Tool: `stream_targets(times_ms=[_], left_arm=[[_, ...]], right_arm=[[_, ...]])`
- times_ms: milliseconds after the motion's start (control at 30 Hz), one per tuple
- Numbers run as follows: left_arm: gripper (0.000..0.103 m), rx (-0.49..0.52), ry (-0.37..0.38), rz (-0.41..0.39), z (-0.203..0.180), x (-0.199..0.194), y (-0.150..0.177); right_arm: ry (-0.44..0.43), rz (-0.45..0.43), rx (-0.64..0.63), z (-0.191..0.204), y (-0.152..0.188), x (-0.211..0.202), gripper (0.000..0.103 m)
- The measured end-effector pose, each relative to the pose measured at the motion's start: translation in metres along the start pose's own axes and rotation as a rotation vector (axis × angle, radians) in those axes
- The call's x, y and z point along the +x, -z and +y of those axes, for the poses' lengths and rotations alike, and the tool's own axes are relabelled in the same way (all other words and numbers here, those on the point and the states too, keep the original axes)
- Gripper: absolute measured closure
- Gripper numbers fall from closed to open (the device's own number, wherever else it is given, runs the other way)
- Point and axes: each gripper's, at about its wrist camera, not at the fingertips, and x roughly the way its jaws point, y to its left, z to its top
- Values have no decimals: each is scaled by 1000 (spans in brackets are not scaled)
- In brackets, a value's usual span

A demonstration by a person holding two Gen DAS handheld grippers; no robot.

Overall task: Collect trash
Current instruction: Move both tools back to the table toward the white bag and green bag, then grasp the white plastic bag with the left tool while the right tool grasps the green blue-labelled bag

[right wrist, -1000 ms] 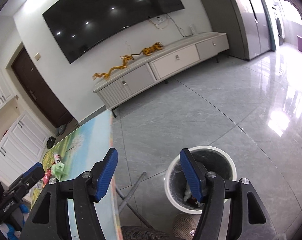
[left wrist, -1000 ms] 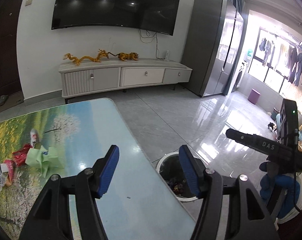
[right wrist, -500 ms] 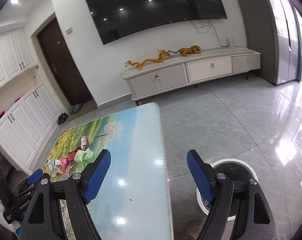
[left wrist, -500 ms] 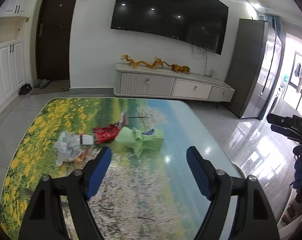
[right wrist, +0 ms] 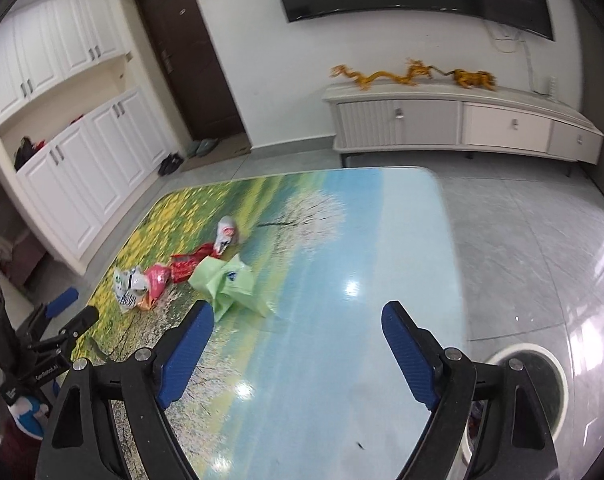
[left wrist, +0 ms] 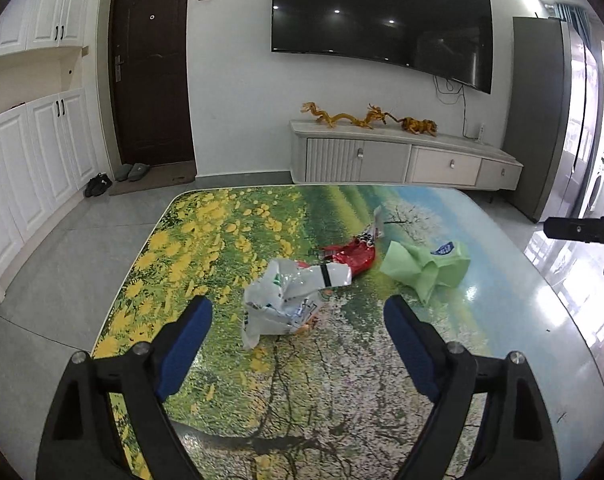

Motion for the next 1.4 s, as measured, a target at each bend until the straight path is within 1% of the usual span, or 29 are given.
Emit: stream_targets(times_ms=[200,433,633,800,900,1000,1100,1167,1200,1267,1333,1400], left_arm=[[15,45,0,34,1,32,-8],[15,64,-11,50,4,56,-9],[15,37,-22,58,15,68,-6],[15,-1,8,61,22,74,-10],[15,-19,48,78,22,80,-11],[15,-35,66,90,21,86,-13],[15,-46,75,91,21,89,-15],[16,-56,83,99,22,92,-15],[16,-59,86,101,22,93,-15],[19,-64,87,104,23,93,-15],[22,-66,85,108,23,94,-15],[22,-71,89,120,22,95,-14]], right_arm=[[-70,59,-92,30,-13,54,15],[-110,108,-184,53,-14,97,13],[-131,120,-221,60,-13,120,13],[-135,121,-236,62,-13,133,13],[-131,128,-247,63,-14,140,13],[-135,141,-247,62,-12,147,13],[-140,135,-248,62,-11,148,13],[-135,137,-256,63,-10,150,15],[-142,140,-255,62,-10,150,18],[-154,141,-244,61,-9,151,20],[-153,142,-234,59,-8,151,26],[-157,140,-230,58,-8,151,29]])
